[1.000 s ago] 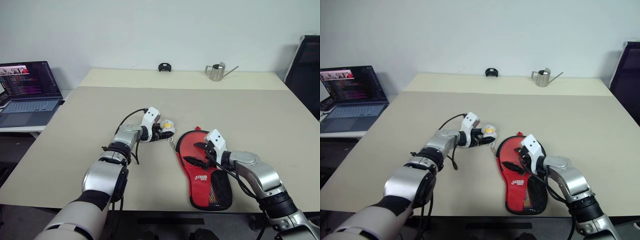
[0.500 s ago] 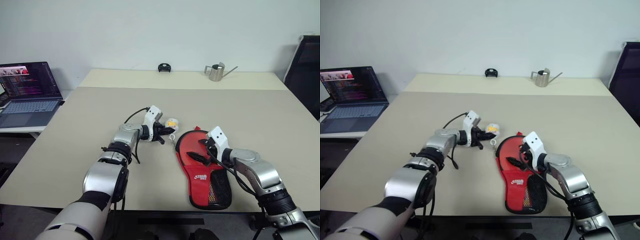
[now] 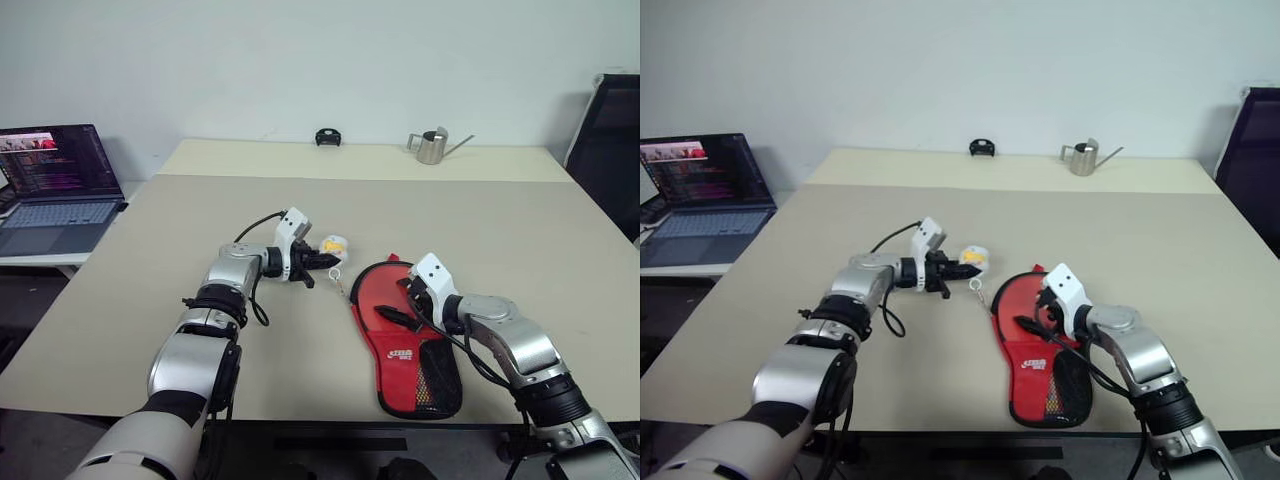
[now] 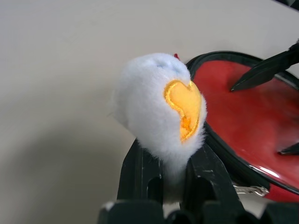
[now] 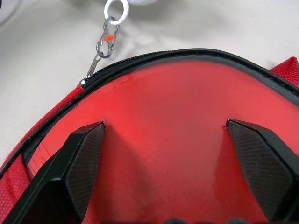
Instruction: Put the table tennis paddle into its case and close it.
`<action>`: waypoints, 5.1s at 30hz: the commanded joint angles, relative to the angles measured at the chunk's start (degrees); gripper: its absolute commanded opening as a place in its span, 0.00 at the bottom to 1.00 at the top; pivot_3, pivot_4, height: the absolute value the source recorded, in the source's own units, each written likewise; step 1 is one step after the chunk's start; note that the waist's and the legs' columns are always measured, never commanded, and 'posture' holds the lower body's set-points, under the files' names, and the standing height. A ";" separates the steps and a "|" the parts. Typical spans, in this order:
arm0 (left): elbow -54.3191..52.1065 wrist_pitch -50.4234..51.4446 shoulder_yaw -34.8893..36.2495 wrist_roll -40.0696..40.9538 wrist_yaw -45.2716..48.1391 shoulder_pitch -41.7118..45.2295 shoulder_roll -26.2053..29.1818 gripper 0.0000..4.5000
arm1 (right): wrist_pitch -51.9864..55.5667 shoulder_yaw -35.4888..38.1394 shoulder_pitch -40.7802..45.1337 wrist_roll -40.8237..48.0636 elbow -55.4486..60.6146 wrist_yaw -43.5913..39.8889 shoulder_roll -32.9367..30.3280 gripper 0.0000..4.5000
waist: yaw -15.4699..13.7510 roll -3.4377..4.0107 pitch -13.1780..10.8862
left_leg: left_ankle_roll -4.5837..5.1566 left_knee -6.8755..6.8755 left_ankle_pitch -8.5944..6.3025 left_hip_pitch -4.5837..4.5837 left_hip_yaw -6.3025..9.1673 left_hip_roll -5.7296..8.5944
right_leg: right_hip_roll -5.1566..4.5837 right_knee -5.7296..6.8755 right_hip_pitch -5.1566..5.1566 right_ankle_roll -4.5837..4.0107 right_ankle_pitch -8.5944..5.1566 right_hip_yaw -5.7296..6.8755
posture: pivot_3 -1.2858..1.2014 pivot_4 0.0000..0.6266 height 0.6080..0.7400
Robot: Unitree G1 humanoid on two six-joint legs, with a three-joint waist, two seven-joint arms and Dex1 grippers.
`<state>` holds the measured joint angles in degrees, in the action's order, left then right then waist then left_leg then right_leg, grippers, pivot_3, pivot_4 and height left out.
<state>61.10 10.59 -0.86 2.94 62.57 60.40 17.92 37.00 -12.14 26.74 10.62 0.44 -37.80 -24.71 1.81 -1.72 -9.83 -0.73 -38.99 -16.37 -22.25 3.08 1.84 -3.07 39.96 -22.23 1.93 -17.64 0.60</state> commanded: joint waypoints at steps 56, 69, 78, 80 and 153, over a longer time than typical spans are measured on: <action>17.64 -19.72 -5.05 -21.42 -41.01 18.08 -15.35 0.02 | 11.74 -2.98 -14.75 -3.70 11.03 9.52 8.16 1.00 | -0.16 -0.35 0.27 | 0.16 0.13 -0.11 0.36 -0.06 -0.02 | 0.04 0.00 0.22 0.03 -0.01 0.05 | 0.52 0.24 1.00; 18.21 -17.72 -7.01 -25.61 -45.72 18.71 -20.41 0.02 | 13.92 -3.00 -17.62 -3.10 14.70 13.12 9.24 1.00 | -0.33 -0.36 0.28 | 0.17 0.14 -0.11 0.34 -0.03 0.03 | 0.01 -0.05 0.25 0.04 -0.02 0.06 | 0.52 0.24 1.00; 18.47 -14.70 -7.45 -26.94 -45.93 17.20 -20.35 0.02 | 14.09 -3.14 -18.90 -2.79 15.49 14.35 9.61 1.00 | -0.32 -0.37 0.28 | 0.16 0.15 -0.11 0.37 -0.02 0.04 | 0.01 -0.06 0.28 0.05 -0.03 0.08 | 0.52 0.24 1.00; 18.49 -13.99 -7.33 -26.68 -44.48 16.51 -20.83 0.02 | 13.99 -3.23 -18.87 -2.69 15.34 14.51 9.72 1.00 | -0.32 -0.37 0.29 | 0.16 0.15 -0.11 0.37 -0.02 0.04 | 0.01 -0.07 0.28 0.05 -0.03 0.09 | 0.52 0.24 1.00; -36.73 -3.07 -15.14 0.22 3.26 -15.93 -6.61 0.99 | 19.70 33.01 -14.15 30.03 29.41 -9.67 -26.65 1.00 | -1.41 0.21 0.25 | 0.26 0.13 -0.15 -0.38 0.15 -0.01 | -0.02 -0.60 0.02 0.03 0.00 0.13 | 0.52 0.24 1.00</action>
<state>23.26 9.07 -15.19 3.62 66.79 42.83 12.34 56.56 18.02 12.20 39.09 28.90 -47.40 -50.25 0.40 -1.51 -9.58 -0.48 -38.86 -16.53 -22.64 3.23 1.83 -3.10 39.36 -22.20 1.96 -17.63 0.74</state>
